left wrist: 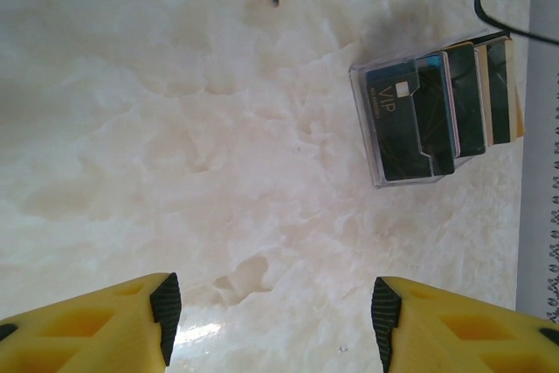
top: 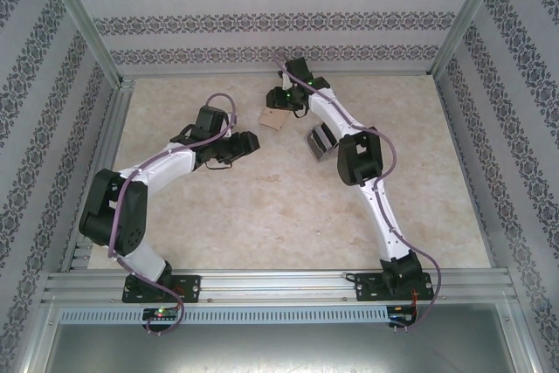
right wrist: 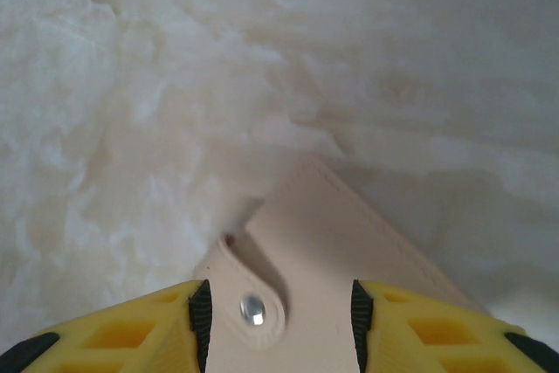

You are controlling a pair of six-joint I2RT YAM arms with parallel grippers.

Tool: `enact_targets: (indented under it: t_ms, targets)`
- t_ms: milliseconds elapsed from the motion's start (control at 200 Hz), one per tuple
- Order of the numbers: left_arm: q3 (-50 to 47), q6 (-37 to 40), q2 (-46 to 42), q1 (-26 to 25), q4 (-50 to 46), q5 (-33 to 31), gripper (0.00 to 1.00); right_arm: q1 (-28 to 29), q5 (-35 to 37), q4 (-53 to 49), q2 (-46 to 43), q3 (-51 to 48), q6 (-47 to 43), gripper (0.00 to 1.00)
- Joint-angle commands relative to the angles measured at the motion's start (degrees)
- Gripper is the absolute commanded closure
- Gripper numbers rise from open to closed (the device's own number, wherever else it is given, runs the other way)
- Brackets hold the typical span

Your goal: Put the credit cards into the card holder

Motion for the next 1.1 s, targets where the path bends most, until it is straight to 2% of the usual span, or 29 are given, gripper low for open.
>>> enact_targets:
  t_ms: [0, 160, 340, 410, 545, 854, 979, 1094]
  targets:
    - [-0.9, -0.4, -2.4, 1.1, -1.2, -1.1, 0.38, 0.5, 0.1, -2.7, 2.2, 4.6, 2.8, 0.52]
    - [-1.9, -0.1, -3.4, 1.7, -1.1, -2.2, 0.38, 1.3, 0.4, -3.6, -0.7, -3.5, 2.3, 0.52]
    - [-2.4, -0.6, -2.3, 1.8, 0.6, -0.9, 0.38, 3.8, 3.0, -1.3, -8.9, -19.2, 1.0, 0.51]
    - [-2.9, -1.3, -1.7, 1.8, 1.8, 0.0, 0.38, 3.8, 1.0, -1.1, -11.7, -24.2, 1.5, 0.51]
    - [-4.6, -2.6, -1.2, 1.8, 4.3, 0.7, 0.38, 4.2, -0.8, 5.4, -20.2, -39.1, 4.1, 0.51]
    - [-5.9, -3.9, 0.5, 1.7, 7.3, 2.2, 0.39, 6.5, -3.9, 17.3, -36.5, -66.4, 9.6, 0.49]
    - [-6.7, -3.6, 1.0, 1.7, 8.8, 4.0, 0.39, 7.5, -5.2, 20.4, -42.9, -74.4, 12.2, 0.49]
    - [-7.5, -3.1, 1.0, 1.6, 10.1, 6.4, 0.41, 7.7, -6.6, 20.9, -48.3, -77.8, 12.6, 0.48]
